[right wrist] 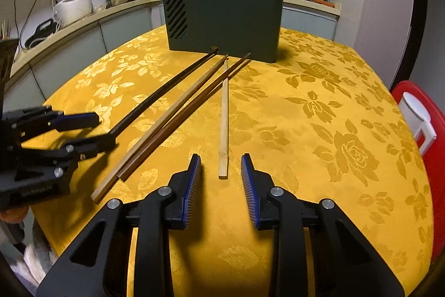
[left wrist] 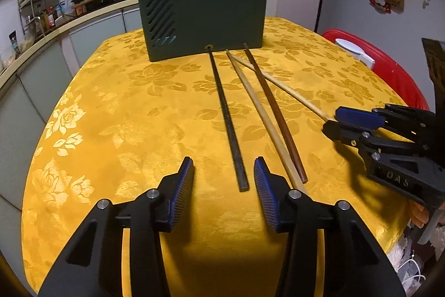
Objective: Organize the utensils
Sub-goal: 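Close the left tool on a dark chopstick while the right tool closes on a bamboo chopstick, then lift both held chopsticks and carry them above the green holder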
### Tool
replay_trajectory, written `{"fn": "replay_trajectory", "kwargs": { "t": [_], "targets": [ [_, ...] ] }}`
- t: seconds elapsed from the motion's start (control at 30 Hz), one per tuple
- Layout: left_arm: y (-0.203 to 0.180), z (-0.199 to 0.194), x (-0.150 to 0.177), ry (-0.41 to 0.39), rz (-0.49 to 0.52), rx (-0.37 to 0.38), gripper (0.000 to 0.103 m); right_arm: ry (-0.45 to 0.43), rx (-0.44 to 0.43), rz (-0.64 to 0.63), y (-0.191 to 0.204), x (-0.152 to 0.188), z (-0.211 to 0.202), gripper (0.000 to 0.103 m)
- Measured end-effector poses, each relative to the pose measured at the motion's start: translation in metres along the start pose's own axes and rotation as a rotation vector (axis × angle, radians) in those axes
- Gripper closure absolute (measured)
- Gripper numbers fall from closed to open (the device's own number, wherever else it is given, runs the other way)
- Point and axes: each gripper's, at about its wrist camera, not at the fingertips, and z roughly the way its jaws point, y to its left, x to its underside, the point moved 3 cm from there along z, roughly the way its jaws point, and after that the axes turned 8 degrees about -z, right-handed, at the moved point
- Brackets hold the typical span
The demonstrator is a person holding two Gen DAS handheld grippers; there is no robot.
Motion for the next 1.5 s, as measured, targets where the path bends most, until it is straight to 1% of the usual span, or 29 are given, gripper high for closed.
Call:
{"fn": "replay_trajectory", "kwargs": {
  "t": [0.13, 0.3, 0.37, 0.47, 0.5, 0.73, 0.83, 0.9, 1.2, 1.37, 1.5],
  "targets": [
    [-0.003, 0.001, 0.001, -0.014, 0.008, -0.001, 0.061, -0.002, -0.003, 0.028, -0.003, -0.001, 0.003, 0.084],
    [-0.005, 0.0, 0.002, -0.029, 0.024, 0.003, 0.076, -0.002, 0.002, 0.036, -0.005, -0.001, 0.004, 0.091],
    [-0.008, 0.0, 0.003, -0.031, 0.034, 0.003, 0.08, -0.003, 0.004, 0.033, -0.005, -0.002, 0.004, 0.092],
    [-0.01, -0.001, 0.004, -0.033, 0.046, 0.005, 0.091, -0.002, 0.011, 0.023, -0.004, -0.001, 0.004, 0.093],
    [-0.011, -0.001, 0.004, -0.033, 0.049, 0.004, 0.093, -0.001, 0.009, 0.015, -0.004, -0.002, 0.005, 0.095],
    [-0.005, -0.002, 0.001, -0.018, 0.023, -0.009, 0.094, 0.023, -0.008, 0.026, -0.006, -0.002, 0.001, 0.096],
    [0.002, -0.008, -0.005, -0.036, -0.002, -0.024, 0.095, 0.002, -0.008, 0.032, -0.009, -0.006, -0.01, 0.096],
    [0.006, -0.016, -0.011, -0.061, -0.016, -0.025, 0.096, -0.031, -0.007, 0.04, -0.013, -0.012, -0.022, 0.096],
    [0.02, -0.075, -0.047, -0.224, -0.062, -0.021, 0.096, -0.17, -0.008, 0.072, -0.026, -0.038, -0.071, 0.096],
    [0.023, -0.1, -0.067, -0.283, -0.072, -0.012, 0.096, -0.232, -0.016, 0.075, -0.028, -0.053, -0.092, 0.096],
    [0.021, -0.119, -0.086, -0.333, -0.06, -0.002, 0.096, -0.279, -0.019, 0.078, -0.029, -0.067, -0.107, 0.096]
  ]
}}
